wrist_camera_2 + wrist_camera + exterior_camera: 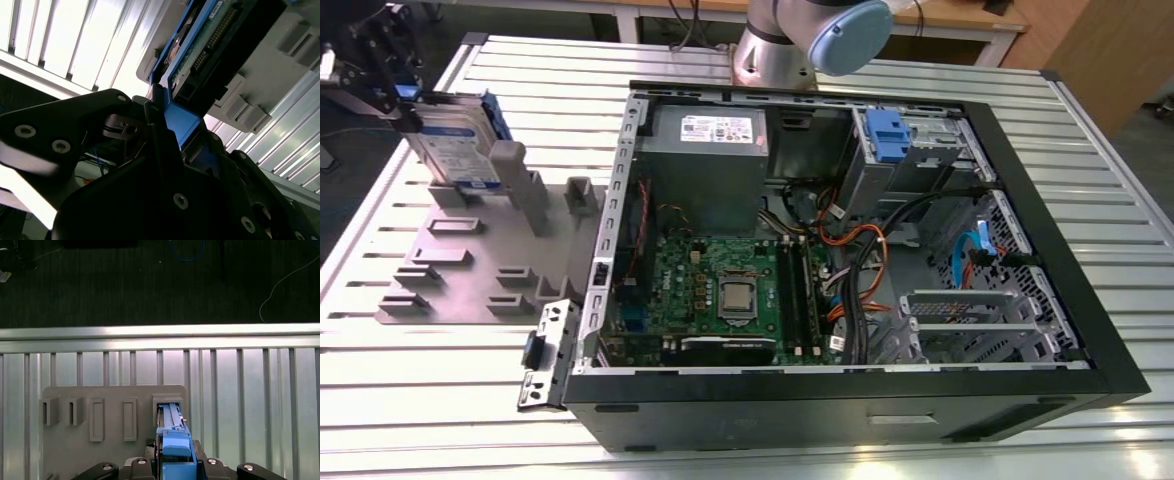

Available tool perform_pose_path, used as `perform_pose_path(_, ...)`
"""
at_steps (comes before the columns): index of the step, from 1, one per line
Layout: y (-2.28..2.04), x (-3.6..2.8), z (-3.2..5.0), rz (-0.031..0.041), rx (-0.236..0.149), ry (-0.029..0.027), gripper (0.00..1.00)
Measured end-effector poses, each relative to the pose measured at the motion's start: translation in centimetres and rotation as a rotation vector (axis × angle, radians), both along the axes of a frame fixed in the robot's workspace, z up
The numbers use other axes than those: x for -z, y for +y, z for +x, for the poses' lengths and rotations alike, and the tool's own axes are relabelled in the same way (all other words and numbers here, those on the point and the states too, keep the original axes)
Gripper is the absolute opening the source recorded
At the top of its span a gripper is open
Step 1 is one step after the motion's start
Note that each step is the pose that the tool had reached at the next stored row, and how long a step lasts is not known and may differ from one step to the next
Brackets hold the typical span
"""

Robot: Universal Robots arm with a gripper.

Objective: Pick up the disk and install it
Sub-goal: 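Pick up the disk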

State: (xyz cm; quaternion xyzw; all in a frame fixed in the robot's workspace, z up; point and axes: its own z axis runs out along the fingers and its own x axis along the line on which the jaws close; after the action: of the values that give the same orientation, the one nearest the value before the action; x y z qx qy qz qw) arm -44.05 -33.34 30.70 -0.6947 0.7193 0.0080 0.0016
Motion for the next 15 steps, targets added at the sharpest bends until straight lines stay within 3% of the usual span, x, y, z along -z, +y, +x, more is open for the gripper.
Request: perform_pose_path(15,0.0,-0.21,0.0,0.0,0.0,0.0001,0.37)
